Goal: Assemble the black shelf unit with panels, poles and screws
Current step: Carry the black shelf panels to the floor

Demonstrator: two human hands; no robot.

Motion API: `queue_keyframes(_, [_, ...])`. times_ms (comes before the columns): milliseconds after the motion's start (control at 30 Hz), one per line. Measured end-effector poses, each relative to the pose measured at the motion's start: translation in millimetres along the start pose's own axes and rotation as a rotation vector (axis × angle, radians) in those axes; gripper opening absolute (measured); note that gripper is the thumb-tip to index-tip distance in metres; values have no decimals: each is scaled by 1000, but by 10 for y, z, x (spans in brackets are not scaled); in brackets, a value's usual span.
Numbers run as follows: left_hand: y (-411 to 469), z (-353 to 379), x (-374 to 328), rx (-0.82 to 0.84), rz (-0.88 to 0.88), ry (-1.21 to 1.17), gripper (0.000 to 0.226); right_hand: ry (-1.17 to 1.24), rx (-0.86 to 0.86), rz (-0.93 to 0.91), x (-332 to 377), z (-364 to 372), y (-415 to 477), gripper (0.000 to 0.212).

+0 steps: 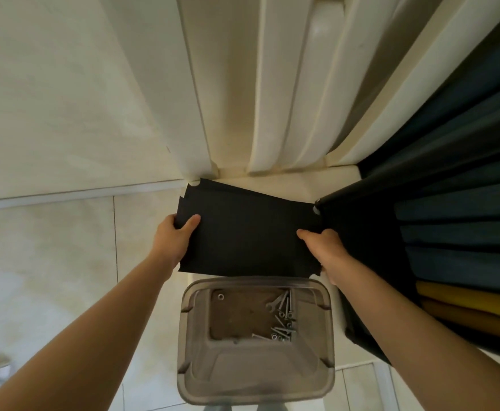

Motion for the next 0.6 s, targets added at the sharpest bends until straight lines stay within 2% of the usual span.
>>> queue_keyframes(133, [-30,-135,86,-37,23,-62,47,-15,15,-20,66,84,-46,73])
queue_keyframes(400, [-185,-542,347,-155,33,-179,39,-55,141,-129,335,451,-228,65])
queue_keyframes(600, [-451,-961,681,-307,10,-291,31,-66,252,-233,533,879,-541,59])
Point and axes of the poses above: each hand's wrist, its own y-axis towards the middle knuckle, its own z-axis out of the palm, x = y × z, the point moved 8 cm from there along y, towards the middle knuckle, and after that the axes turned 14 degrees about y, right-handed, at the moved point
